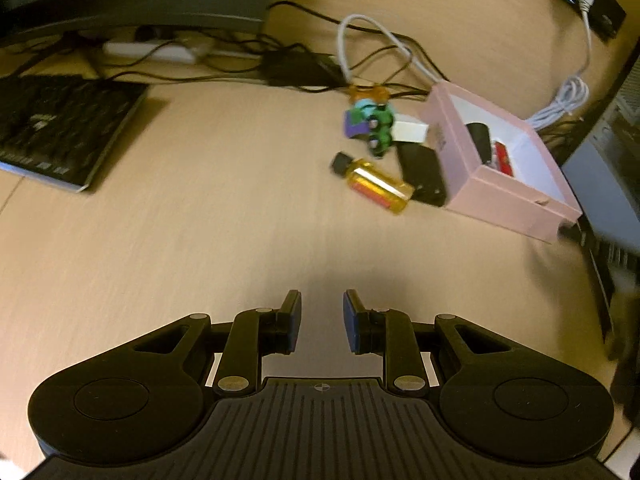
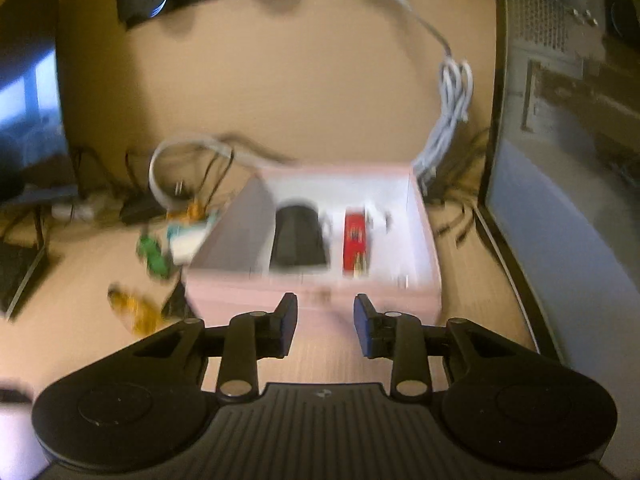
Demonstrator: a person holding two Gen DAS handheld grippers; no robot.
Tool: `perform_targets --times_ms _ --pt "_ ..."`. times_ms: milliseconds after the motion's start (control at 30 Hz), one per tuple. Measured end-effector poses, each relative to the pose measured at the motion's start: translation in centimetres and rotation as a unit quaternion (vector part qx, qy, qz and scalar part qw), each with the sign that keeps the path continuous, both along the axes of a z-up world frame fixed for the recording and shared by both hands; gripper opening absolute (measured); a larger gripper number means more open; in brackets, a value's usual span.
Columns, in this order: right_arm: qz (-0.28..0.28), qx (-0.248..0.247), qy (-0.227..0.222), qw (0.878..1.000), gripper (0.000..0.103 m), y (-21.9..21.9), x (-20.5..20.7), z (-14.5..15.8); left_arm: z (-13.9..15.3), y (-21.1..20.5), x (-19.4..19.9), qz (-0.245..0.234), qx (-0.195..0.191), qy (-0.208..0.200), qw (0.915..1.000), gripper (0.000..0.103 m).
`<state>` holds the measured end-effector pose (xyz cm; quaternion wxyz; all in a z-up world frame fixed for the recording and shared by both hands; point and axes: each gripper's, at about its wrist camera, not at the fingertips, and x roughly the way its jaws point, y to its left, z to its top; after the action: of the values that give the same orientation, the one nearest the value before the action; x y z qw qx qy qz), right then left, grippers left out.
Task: Organize rigid objects
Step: 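Lower the red lighter into the pink box and open the right gripper, then move the left gripper toward the yellow bottle beside the box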
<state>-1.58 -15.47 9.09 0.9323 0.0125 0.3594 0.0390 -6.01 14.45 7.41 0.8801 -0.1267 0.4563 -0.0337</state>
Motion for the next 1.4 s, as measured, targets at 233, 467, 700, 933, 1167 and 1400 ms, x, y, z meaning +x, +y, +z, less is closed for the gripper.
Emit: perform_targets --times_ms 233,467,700,933,1167,1400 --pt "-0.019 -0.011 0.089 0.996 0.032 0.0 -4.5 -2.5 0.1 -2.1 3.3 -0.029 -0.013 -0.024 0.9992 0.025" --pt "-0.06 -0.023 0.114 0.991 0.035 -0.3 -7.2 -3.8 -0.3 -2.1 7.2 0.009 -0.065 0.007 0.9978 0.025" --pt "-0.068 -0.049 0.097 0.992 0.06 0.5 -7.6 -4.2 -0.2 -2.5 10.7 0.026 -0.07 0.022 0.9969 0.025" --pt "-0.059 -0.031 0.092 0.994 0.083 0.2 -7.9 -4.7 3.3 -5.2 13.4 -0.06 -0.005 -0.076 0.9953 0.025" --pt "-0.015 -0.032 0.101 0.994 0.093 0.2 -7.7 -4.9 3.5 -8.3 19.7 -0.174 0.067 -0.101 0.9772 0.025" --pt "0.024 -0.034 0.112 0.993 0.093 -0.7 -7.6 -4.8 -0.7 -10.0 26.5 -0.169 0.085 -0.037 0.9812 0.025"
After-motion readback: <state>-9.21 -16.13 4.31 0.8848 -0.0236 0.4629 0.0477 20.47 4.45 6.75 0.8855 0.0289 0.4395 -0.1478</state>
